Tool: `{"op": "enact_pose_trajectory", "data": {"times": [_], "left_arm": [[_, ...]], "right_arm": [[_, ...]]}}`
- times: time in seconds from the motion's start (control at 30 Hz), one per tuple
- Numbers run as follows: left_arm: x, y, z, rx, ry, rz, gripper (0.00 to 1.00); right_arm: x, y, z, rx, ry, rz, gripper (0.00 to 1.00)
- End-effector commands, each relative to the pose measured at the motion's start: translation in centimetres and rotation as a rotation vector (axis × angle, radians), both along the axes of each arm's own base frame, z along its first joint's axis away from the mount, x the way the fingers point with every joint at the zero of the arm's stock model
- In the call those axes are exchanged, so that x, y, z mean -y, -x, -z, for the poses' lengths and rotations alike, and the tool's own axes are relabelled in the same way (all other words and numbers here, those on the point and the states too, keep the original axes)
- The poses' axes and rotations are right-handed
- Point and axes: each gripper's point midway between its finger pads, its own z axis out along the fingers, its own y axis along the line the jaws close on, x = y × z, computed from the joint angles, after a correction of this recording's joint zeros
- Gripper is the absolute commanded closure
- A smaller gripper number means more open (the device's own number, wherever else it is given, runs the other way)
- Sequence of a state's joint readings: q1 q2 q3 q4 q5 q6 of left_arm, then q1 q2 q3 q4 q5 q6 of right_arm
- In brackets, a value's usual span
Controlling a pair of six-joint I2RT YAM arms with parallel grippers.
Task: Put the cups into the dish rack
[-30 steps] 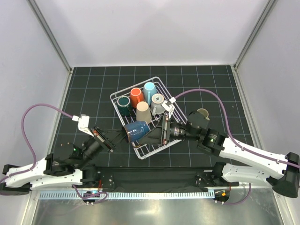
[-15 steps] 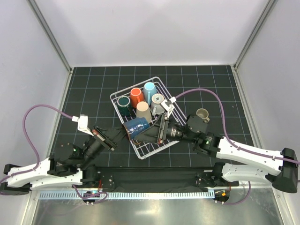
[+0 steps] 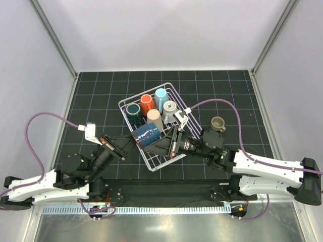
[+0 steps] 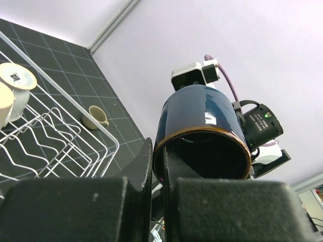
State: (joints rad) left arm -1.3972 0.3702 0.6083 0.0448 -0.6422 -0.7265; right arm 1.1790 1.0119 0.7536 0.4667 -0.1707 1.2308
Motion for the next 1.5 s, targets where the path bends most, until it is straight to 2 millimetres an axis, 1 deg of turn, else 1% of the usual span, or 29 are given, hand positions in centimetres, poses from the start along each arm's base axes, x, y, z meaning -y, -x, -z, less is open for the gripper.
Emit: {"op": "enact_pose_trajectory", "data": {"times": [0.0,0.03,0.1,0.13,0.17,0.2,0.27,0.3,0.33,0.37,0.4,0.43,0.47,0.5,0.53,0.57,0.6,0.63,0.67,0.73,0.77,0.8,0.83,0.9,0.97,1.13,1.2,1.33,1.47], "left_arm": [[0.5,0.3,-0.3,-0.021,0.045,0.026,1.0],[0.4,0.2,0.1,-0.038,0.042,0.016,0.99],[-0.2,-0.5,1.3,-0.079,0.017,-0.03,0.89],[-0.4,-0.7,2.1,-0.121,0.019,-0.043,0.72],[-1.1,-1.4,2.9,-0.159,0.015,-0.102,0.62],[-1.8,-1.6,4.6,-0.198,-0.029,-0.129,0.46],[-2.6,-2.0,5.7,-0.274,-0.003,-0.168,0.38],[-3.7,-2.4,7.6,-0.305,-0.057,-0.221,0.34],[-4.4,-2.4,7.9,-0.326,-0.045,-0.236,0.34],[-4.9,-2.4,8.3,-0.363,-0.016,-0.246,0.33],[-5.4,-2.6,8.7,-0.376,-0.013,-0.268,0.33],[-6.2,-2.5,9.3,-0.389,-0.024,-0.278,0.33],[-6.5,-2.5,9.4,-0.401,-0.011,-0.284,0.34],[-6.8,-2.5,9.4,-0.404,-0.009,-0.286,0.34],[-7.2,-2.5,9.5,-0.404,-0.006,-0.292,0.34],[-7.4,-2.5,9.5,-0.404,-0.002,-0.293,0.34],[-7.5,-2.4,9.5,-0.404,0.0,-0.291,0.34],[-7.6,-2.4,9.5,-0.404,0.001,-0.291,0.34],[-7.8,-2.4,9.4,-0.404,0.001,-0.291,0.34],[-7.7,-2.3,9.3,-0.405,-0.003,-0.284,0.34],[-7.6,-2.2,9.3,-0.405,-0.012,-0.279,0.34],[-7.6,-2.2,9.3,-0.405,-0.018,-0.277,0.34],[-7.6,-2.1,9.2,-0.405,-0.026,-0.274,0.34],[-7.6,-2.0,9.1,-0.405,-0.048,-0.27,0.34],[-7.4,-1.8,9.0,-0.407,-0.062,-0.255,0.34],[-7.0,-1.3,9.2,-0.42,-0.066,-0.217,0.34],[-7.1,-1.1,9.5,-0.427,-0.068,-0.206,0.34],[-7.4,-1.0,10.2,-0.441,-0.059,-0.201,0.34],[-8.1,-0.9,10.3,-0.444,-0.043,-0.206,0.35]], "right_arm": [[0.9,-1.2,-2.3,0.042,-0.064,0.097,0.96],[1.1,-1.4,-2.2,0.039,-0.051,0.111,0.96],[1.2,-2.3,-0.7,0.016,0.009,0.158,0.96],[1.6,-2.3,-0.7,0.015,0.014,0.17,0.96],[1.9,-3.0,0.1,-0.003,0.047,0.211,0.96],[2.2,-3.6,0.4,-0.011,0.063,0.248,0.96],[3.1,-4.2,1.2,-0.028,0.113,0.299,0.96],[3.7,-5.1,1.6,-0.033,0.138,0.357,0.96],[4.2,-5.7,1.5,-0.045,0.157,0.395,0.96],[5.0,-6.1,3.9,-0.074,0.271,0.434,0.96],[6.1,-7.5,4.6,-0.105,0.311,0.527,0.96],[6.7,-8.0,4.6,-0.121,0.339,0.568,0.96],[7.7,-8.6,7.4,-0.151,0.462,0.626,0.96],[8.4,-9.1,8.3,-0.171,0.514,0.671,0.96],[9.3,-10.3,7.6,-0.202,0.519,0.76,0.96],[10.4,-10.4,9.4,-0.209,0.629,0.801,0.96],[10.6,-10.9,10.5,-0.217,0.69,0.836,0.96],[11.2,-11.8,9.8,-0.261,0.672,0.918,0.96],[12.6,-11.7,11.3,-0.28,0.759,0.962,0.96],[13.0,-12.5,11.3,-0.367,0.771,1.061,0.96],[14.7,-12.4,12.2,-0.37,0.855,1.124,0.96],[14.1,-12.9,12.1,-0.386,0.89,1.159,0.96],[15.6,-12.7,12.8,-0.431,0.945,1.224,0.96],[16.4,-12.8,13.3,-0.444,1.083,1.302,0.96],[15.4,-13.2,13.4,-0.469,1.101,1.328,0.96],[14.4,-13.3,16.4,-0.542,1.11,1.364,0.96],[14.3,-13.6,16.2,-0.543,1.11,1.39,0.96],[14.5,-13.9,17.1,-0.569,1.12,1.416,0.96],[15.0,-13.8,19.4,-0.581,1.207,1.43,0.96]]}}
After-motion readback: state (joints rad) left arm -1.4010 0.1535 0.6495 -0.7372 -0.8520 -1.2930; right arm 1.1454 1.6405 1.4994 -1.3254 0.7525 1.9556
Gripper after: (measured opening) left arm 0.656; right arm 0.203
